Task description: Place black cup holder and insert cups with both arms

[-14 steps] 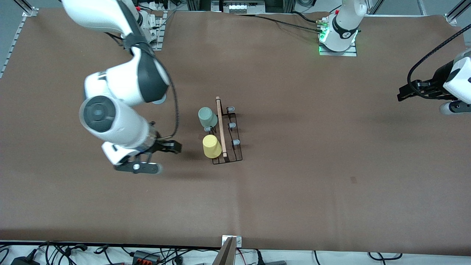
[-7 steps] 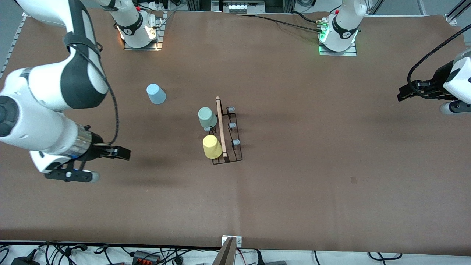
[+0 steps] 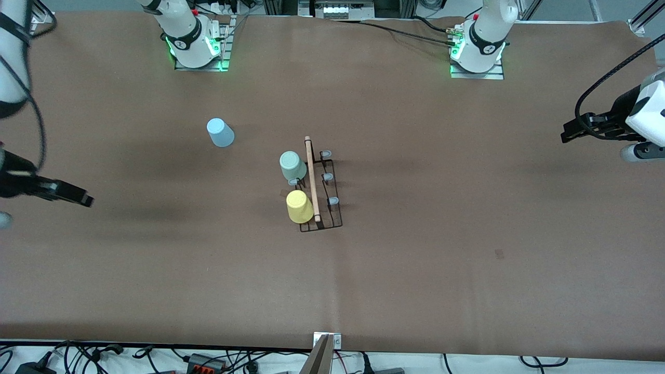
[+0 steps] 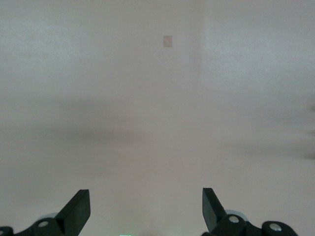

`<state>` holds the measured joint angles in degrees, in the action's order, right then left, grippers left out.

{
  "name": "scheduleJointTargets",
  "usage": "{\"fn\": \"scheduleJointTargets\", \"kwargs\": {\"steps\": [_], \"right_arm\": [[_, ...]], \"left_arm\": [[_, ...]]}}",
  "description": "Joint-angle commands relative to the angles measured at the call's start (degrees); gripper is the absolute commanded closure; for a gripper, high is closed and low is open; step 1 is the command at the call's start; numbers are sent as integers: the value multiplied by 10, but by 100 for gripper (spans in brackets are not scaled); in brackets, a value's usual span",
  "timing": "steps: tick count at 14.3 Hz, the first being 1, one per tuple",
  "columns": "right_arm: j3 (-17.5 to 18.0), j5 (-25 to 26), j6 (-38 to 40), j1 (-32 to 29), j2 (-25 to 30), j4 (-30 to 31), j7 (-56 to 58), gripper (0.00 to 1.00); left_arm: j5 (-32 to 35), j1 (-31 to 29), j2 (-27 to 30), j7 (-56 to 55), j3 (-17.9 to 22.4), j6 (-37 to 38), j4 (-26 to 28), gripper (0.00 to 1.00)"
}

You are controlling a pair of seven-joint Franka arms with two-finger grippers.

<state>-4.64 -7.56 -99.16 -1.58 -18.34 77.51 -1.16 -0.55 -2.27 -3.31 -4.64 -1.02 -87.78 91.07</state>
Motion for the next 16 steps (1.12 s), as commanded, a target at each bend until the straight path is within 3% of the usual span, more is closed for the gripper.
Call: {"fn": "scheduleJointTargets", "kwargs": {"steps": [1, 5, 10, 16], "right_arm": [[24, 44, 12, -13, 41, 35, 23, 0], [26, 62, 33, -11, 62, 54, 23, 0], [25, 66, -22, -11, 153, 191, 26, 0], [29, 79, -19, -4, 165, 195, 25, 0]], "left_arm": [[11, -1, 10, 5, -2, 3, 7, 0], [10, -1, 10, 6, -2, 3, 6, 0], [11, -1, 10, 6, -2, 3, 6, 0], [11, -1, 10, 6, -2, 3, 6, 0]]}}
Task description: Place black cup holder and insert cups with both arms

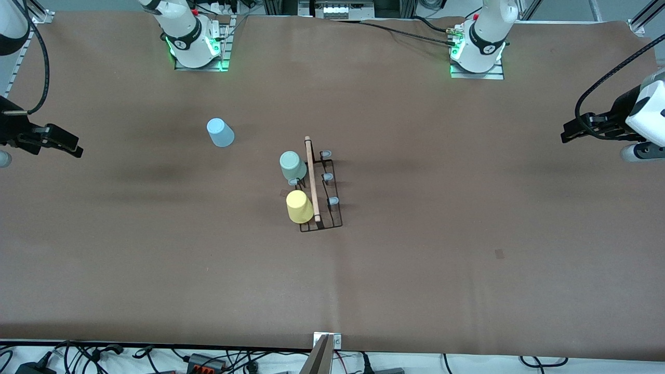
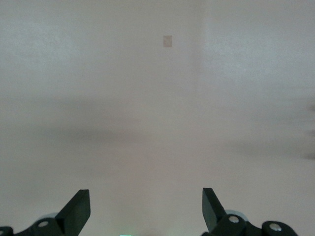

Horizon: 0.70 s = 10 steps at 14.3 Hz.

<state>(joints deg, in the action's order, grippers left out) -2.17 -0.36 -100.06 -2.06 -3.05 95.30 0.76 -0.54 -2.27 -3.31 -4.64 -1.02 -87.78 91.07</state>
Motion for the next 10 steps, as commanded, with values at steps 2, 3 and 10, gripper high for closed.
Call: {"fn": "scheduleJointTargets", "kwargs": {"steps": [2, 3, 10], "right_arm": [[4, 8, -8, 3, 11, 12, 6, 0], [4, 7, -8, 6, 11, 12, 6, 0], [2, 8, 12, 5, 26, 15, 29, 0]], "left_arm": [[11, -1, 10, 6, -2, 3, 6, 0], [11, -1, 10, 6, -2, 3, 6, 0], [11, -1, 10, 5, -2, 3, 6, 0]]}}
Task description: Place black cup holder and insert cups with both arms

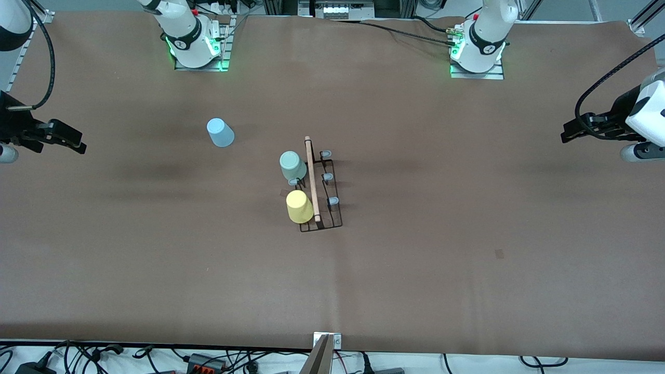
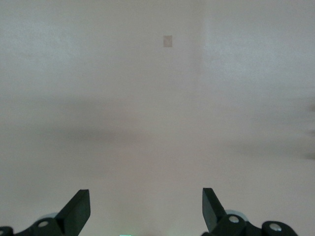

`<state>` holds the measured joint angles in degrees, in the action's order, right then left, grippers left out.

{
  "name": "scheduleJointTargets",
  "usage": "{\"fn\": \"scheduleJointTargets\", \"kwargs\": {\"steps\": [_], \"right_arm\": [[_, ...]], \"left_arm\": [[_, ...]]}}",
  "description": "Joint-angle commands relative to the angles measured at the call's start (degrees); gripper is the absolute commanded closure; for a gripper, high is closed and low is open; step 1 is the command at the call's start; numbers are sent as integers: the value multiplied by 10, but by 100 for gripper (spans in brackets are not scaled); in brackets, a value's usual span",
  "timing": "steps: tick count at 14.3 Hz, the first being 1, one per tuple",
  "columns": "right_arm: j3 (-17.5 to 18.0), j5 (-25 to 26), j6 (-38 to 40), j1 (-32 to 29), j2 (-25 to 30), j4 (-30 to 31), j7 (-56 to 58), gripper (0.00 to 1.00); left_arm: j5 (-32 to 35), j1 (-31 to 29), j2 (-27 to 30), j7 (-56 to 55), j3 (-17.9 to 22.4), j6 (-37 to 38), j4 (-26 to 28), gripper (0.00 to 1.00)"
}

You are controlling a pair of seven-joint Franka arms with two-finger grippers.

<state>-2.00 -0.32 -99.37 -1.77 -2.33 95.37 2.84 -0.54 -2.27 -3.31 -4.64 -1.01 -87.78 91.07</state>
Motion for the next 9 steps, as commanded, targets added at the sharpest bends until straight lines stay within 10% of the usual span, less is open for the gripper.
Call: {"fn": "scheduleJointTargets", "kwargs": {"steps": [1, 9], "right_arm": [[2, 8, 5, 2, 19, 15, 6, 0], [1, 8, 13, 3, 19, 14, 1, 0]], "left_arm": [[11, -1, 10, 6, -2, 3, 6, 0], [11, -1, 10, 5, -2, 3, 6, 0]]}}
